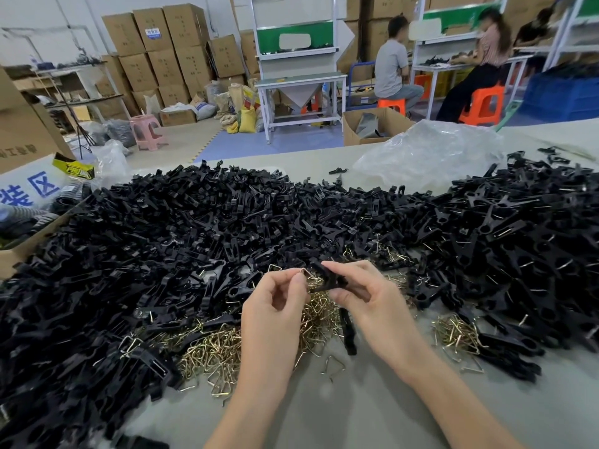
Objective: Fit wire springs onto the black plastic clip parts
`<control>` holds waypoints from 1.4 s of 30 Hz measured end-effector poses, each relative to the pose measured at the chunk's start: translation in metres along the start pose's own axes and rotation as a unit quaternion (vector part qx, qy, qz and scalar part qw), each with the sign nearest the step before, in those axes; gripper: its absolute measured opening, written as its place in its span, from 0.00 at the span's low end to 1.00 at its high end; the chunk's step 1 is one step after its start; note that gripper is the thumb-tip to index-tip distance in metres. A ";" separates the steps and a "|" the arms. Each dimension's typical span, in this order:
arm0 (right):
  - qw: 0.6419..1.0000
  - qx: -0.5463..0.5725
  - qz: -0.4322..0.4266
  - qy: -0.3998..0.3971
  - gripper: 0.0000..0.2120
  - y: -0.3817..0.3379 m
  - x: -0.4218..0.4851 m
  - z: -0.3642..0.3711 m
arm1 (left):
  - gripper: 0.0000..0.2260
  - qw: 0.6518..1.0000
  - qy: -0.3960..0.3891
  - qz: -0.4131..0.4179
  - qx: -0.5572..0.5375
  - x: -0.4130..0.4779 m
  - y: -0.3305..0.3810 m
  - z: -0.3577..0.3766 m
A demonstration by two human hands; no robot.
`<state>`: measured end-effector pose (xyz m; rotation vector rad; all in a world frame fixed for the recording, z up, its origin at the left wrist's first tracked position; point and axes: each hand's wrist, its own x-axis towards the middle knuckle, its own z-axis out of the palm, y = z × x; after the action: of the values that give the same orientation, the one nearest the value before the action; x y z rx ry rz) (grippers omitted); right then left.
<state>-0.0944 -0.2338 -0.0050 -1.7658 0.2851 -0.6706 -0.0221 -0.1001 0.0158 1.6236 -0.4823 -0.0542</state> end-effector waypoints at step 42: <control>0.985 -0.083 -0.127 -0.079 0.22 -0.017 -0.013 0.010 | 0.24 0.892 -0.346 -0.181 -0.229 0.002 0.008 -0.017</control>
<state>-0.1013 -0.2141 0.0058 -2.0248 0.0056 -0.6970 -0.0169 -0.0848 0.0258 1.1671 -0.6386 -0.9855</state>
